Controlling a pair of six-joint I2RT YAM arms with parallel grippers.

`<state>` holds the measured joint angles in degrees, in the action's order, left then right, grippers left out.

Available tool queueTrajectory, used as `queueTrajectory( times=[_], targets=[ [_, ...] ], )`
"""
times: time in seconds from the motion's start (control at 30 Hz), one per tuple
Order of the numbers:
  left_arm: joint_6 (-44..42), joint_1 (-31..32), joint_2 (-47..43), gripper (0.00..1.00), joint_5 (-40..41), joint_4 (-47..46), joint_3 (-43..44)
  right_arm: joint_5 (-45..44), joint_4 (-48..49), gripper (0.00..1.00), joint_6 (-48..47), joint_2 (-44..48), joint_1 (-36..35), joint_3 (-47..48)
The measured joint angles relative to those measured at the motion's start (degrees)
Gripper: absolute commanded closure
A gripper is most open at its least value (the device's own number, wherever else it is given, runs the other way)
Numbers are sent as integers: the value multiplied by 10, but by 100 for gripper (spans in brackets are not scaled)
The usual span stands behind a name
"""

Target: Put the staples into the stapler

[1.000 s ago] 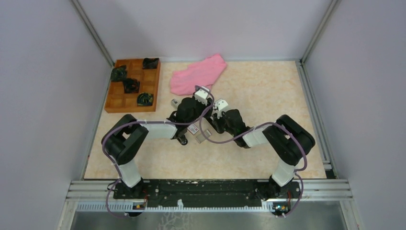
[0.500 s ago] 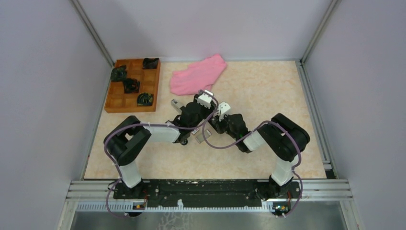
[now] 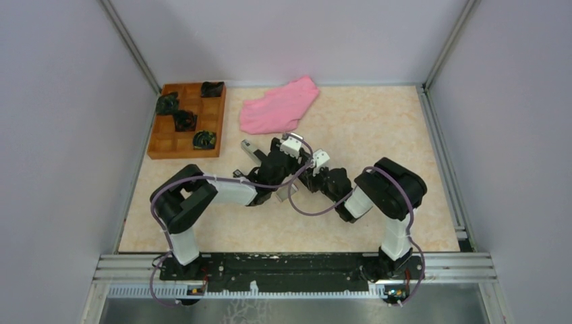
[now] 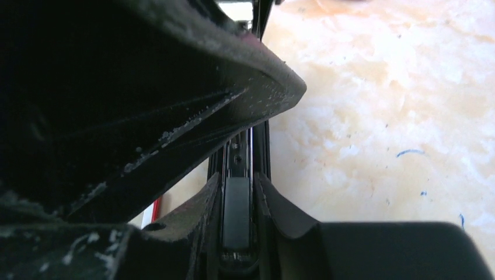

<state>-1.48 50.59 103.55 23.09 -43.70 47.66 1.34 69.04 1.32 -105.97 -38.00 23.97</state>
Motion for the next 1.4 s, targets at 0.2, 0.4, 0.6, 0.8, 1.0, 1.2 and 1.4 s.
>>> queueTrajectory(
  times=[0.2, 0.4, 0.6, 0.8, 1.0, 1.2, 1.4],
  targets=[
    [31, 5, 4, 7, -1, 21, -10, 4, 53, 73, 2, -23, 0, -16],
    [64, 6, 2, 1, -10, 36, -27, 4, 64, 68, 2, -25, 0, -23],
    [90, 7, -11, 0, -25, 58, -34, -4, 73, 56, 7, -21, 0, -38],
    [133, 17, -45, 0, -55, 97, -41, -14, 31, 45, 17, 27, 0, -66],
    [190, 25, -101, 0, -84, 117, -55, -8, -40, 41, 33, 108, 0, -87],
    [246, 17, -178, 0, -101, 165, -67, 5, -169, 37, 40, 230, -1, -82],
    [306, -39, -260, 0, -127, 248, -83, 7, -344, 37, 31, 283, 0, 6]
  ],
)
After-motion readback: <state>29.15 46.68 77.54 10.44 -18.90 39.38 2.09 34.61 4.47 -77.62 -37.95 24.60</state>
